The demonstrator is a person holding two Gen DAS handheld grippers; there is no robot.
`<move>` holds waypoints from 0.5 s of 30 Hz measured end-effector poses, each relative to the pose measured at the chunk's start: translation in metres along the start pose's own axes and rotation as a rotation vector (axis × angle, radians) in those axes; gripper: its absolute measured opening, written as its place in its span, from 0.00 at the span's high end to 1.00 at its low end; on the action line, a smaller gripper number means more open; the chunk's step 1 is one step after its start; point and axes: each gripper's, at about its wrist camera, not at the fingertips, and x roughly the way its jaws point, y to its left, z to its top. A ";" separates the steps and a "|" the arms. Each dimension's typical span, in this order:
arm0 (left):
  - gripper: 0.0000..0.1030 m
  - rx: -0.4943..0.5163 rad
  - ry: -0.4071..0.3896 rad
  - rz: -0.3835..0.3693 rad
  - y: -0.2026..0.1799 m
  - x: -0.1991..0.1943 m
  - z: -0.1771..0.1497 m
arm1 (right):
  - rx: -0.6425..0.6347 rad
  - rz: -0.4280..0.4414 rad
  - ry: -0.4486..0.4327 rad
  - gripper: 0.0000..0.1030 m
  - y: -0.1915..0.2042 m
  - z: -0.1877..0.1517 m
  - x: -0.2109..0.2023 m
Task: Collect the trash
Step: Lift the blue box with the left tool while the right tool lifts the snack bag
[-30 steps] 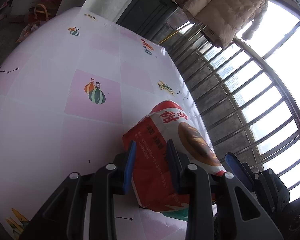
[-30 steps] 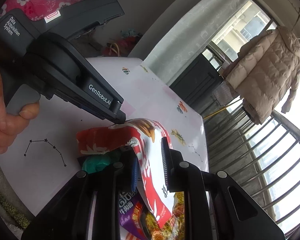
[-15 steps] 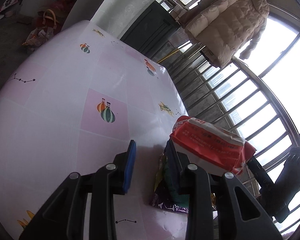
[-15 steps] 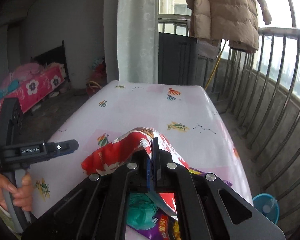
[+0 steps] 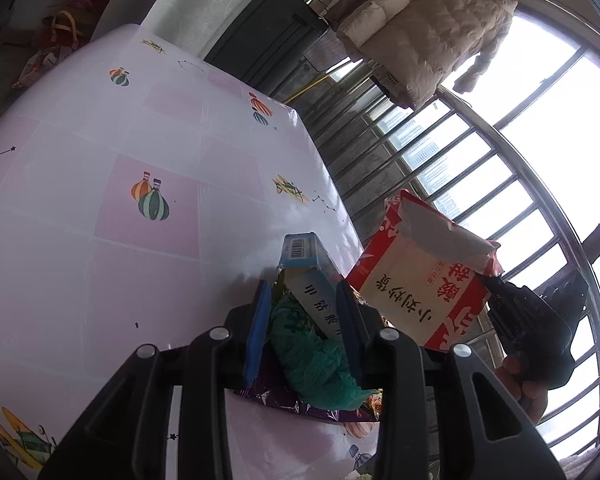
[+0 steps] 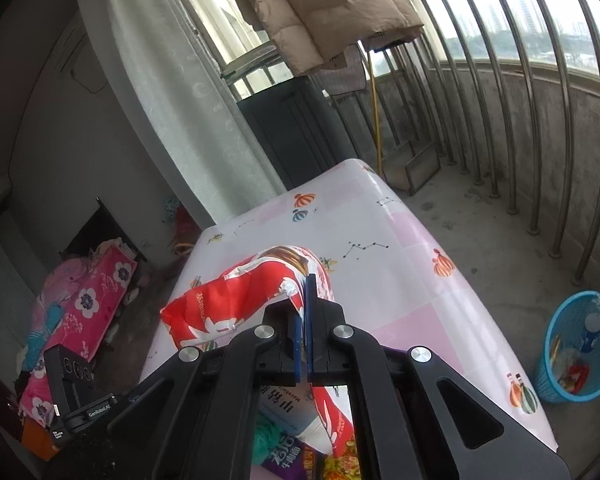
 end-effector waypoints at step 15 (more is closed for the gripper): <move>0.49 -0.110 0.138 -0.002 -0.004 0.072 0.010 | 0.179 0.053 0.007 1.00 -0.051 0.007 -0.003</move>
